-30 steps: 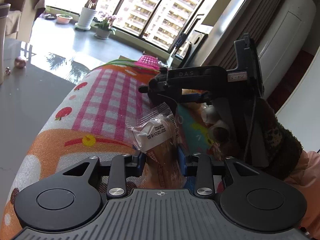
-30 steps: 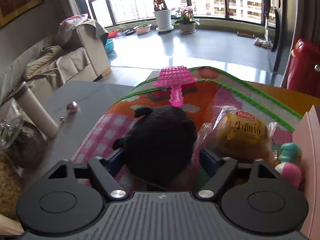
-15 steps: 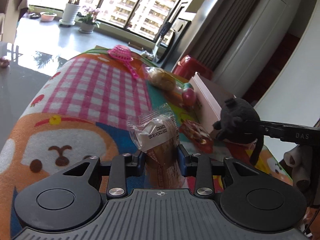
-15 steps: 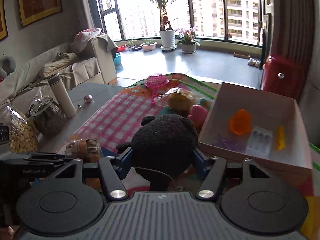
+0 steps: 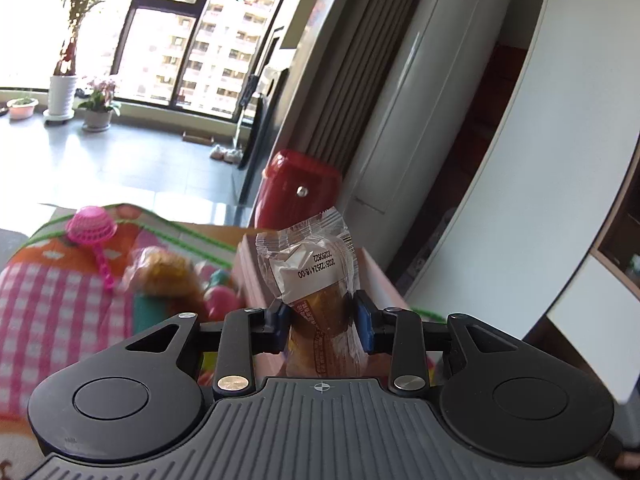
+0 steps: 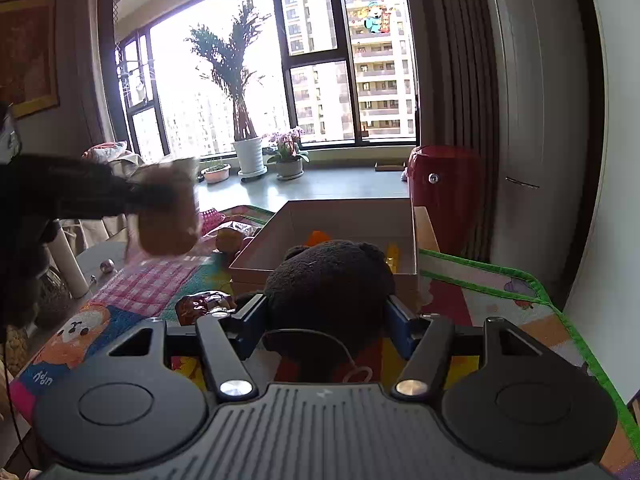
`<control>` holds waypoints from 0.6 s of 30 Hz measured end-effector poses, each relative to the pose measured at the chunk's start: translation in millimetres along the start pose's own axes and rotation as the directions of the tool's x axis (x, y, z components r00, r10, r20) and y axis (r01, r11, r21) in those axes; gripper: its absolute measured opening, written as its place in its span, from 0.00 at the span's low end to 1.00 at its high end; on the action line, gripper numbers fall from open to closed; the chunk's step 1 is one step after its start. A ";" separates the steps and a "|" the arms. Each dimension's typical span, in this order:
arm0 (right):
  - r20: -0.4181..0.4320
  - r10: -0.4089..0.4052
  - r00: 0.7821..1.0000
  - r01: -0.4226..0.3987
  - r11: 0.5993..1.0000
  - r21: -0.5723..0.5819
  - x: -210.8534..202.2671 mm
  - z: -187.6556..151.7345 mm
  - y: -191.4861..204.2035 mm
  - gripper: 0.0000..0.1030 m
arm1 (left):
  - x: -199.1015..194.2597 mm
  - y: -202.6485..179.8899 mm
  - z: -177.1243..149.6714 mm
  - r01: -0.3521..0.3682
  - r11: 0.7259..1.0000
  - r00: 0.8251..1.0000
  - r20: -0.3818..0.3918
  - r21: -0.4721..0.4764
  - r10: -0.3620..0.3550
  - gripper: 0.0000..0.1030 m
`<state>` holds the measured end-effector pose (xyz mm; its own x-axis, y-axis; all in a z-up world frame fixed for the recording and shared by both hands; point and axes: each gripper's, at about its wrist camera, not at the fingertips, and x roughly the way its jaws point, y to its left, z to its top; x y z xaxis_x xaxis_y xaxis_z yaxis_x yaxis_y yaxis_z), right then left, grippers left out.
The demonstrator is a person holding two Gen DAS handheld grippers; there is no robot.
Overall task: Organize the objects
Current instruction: 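Carry the bread pastry into the box and open the left tool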
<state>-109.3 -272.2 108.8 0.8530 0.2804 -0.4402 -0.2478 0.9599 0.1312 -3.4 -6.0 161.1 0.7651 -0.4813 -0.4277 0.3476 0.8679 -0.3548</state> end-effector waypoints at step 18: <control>-0.149 0.079 0.986 -0.086 0.996 -0.040 24.4 -20.8 -6.8 0.94 | 46.7 49.8 -33.2 -0.074 0.995 0.997 -0.031 -0.068 0.072 0.38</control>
<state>-96.4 -271.8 78.7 0.7529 0.3525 -0.5557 -0.3382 0.9317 0.1328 31.6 10.7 95.9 0.7709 -0.4215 -0.4776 0.2527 0.8906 -0.3782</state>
